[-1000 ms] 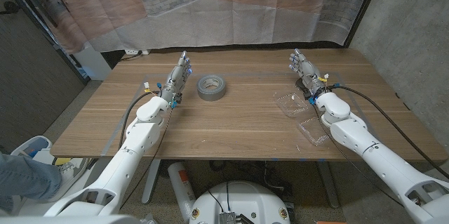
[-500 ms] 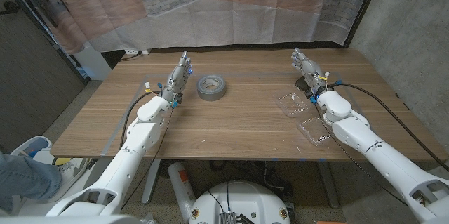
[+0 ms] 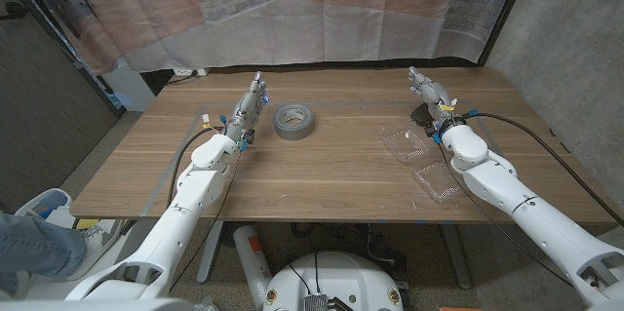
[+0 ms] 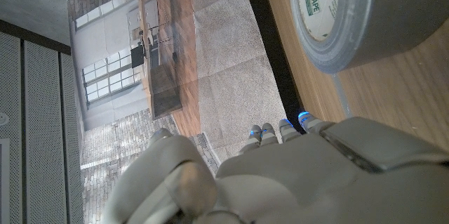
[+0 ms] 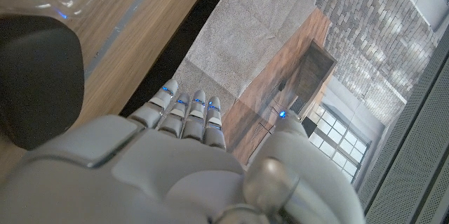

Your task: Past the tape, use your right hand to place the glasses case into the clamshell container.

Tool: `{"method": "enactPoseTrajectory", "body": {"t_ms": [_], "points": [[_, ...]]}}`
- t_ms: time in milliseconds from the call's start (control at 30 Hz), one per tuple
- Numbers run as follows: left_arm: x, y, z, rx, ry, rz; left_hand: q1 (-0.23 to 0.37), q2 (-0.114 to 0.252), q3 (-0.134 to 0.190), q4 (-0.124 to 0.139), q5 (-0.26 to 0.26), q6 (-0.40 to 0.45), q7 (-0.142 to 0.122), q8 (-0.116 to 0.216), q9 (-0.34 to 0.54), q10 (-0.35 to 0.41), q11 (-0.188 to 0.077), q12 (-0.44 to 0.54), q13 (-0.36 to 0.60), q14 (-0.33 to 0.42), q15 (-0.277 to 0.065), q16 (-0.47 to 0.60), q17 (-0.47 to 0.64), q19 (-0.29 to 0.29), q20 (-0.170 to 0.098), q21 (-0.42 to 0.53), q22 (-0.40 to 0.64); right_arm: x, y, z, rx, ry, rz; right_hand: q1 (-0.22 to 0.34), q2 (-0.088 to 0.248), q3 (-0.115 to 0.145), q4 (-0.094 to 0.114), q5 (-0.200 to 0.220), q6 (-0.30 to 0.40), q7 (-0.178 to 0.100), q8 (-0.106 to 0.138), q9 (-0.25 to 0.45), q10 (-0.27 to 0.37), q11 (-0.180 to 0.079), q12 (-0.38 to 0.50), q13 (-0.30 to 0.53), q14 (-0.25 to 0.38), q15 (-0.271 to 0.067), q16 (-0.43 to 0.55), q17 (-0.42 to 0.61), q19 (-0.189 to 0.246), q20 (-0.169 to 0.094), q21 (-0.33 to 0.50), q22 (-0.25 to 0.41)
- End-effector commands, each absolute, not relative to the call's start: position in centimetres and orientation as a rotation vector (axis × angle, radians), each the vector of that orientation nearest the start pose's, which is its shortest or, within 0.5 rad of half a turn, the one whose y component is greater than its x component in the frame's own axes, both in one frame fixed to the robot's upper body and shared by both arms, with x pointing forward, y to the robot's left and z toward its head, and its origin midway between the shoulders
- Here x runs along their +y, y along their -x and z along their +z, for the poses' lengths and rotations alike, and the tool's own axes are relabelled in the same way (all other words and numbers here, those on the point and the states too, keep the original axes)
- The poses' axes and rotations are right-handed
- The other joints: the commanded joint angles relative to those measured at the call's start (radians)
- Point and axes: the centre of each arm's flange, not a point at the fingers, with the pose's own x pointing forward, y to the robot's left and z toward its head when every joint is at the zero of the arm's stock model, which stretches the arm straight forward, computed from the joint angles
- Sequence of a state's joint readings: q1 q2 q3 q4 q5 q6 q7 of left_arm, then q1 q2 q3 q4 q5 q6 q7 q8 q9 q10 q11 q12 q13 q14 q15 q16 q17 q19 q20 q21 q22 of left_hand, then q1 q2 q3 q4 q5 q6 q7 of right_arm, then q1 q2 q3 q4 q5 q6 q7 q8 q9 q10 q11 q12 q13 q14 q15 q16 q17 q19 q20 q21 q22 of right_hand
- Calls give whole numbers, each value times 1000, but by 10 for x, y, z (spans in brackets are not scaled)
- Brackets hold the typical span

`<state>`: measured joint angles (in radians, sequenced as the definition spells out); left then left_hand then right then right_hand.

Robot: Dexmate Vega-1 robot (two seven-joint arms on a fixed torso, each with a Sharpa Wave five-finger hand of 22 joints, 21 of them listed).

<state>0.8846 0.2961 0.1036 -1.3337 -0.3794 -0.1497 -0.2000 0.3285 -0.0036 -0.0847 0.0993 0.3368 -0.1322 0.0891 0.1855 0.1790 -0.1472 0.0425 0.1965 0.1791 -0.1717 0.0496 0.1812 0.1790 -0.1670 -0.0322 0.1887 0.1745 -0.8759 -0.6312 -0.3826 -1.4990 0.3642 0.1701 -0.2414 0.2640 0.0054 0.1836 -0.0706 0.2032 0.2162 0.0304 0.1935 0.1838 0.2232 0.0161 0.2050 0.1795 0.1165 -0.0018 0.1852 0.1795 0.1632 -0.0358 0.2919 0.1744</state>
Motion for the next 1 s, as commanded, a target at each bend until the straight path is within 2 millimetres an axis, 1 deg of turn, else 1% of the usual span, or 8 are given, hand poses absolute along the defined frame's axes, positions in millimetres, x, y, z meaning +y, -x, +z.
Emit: {"method": "enactPoseTrajectory", "body": {"t_ms": [33,300,867,967,1000], "points": [[282,-652,-21,-579,2,-235,8,5,-2,2,3,1,-2,9,4,-5,3,4,5,-28,3,4,3,-12,-18,6,5,-300,-620,5,-650,323,-43,14,-3,3,-6,-1,6,-3,7,3,11,-2,5,1,7,-1,4,1,4,-21,-2,5],[283,-653,-21,-578,0,-239,9,7,-3,1,2,2,-3,9,4,-4,5,4,5,-28,4,4,3,-13,-17,6,5,-300,-618,10,-647,385,-80,20,-1,5,-10,-1,9,-5,7,3,10,-3,4,1,3,1,2,1,1,-20,-7,5],[282,-656,-19,-575,-4,-245,12,9,-6,1,2,4,-3,9,4,-5,4,4,5,-28,5,4,3,-16,-12,6,5,-302,-616,12,-633,463,-148,29,-1,6,-16,-3,12,-8,7,4,9,-7,4,2,10,3,4,2,3,-16,-13,5],[281,-656,-19,-575,-1,-244,13,10,-6,1,2,4,-4,9,4,-5,3,4,5,-28,6,4,3,-17,-10,6,5,-302,-618,11,-628,463,-146,31,0,7,-18,-3,13,-8,7,4,10,-8,4,2,9,6,4,2,2,-11,-15,5],[281,-656,-19,-575,-1,-243,13,10,-7,1,2,4,-4,9,4,-6,4,3,5,-29,6,4,3,-18,-10,6,5,-303,-618,11,-625,463,-147,32,0,7,-19,-3,13,-8,7,4,10,-10,4,2,8,7,3,2,-2,-3,-18,5]]}}
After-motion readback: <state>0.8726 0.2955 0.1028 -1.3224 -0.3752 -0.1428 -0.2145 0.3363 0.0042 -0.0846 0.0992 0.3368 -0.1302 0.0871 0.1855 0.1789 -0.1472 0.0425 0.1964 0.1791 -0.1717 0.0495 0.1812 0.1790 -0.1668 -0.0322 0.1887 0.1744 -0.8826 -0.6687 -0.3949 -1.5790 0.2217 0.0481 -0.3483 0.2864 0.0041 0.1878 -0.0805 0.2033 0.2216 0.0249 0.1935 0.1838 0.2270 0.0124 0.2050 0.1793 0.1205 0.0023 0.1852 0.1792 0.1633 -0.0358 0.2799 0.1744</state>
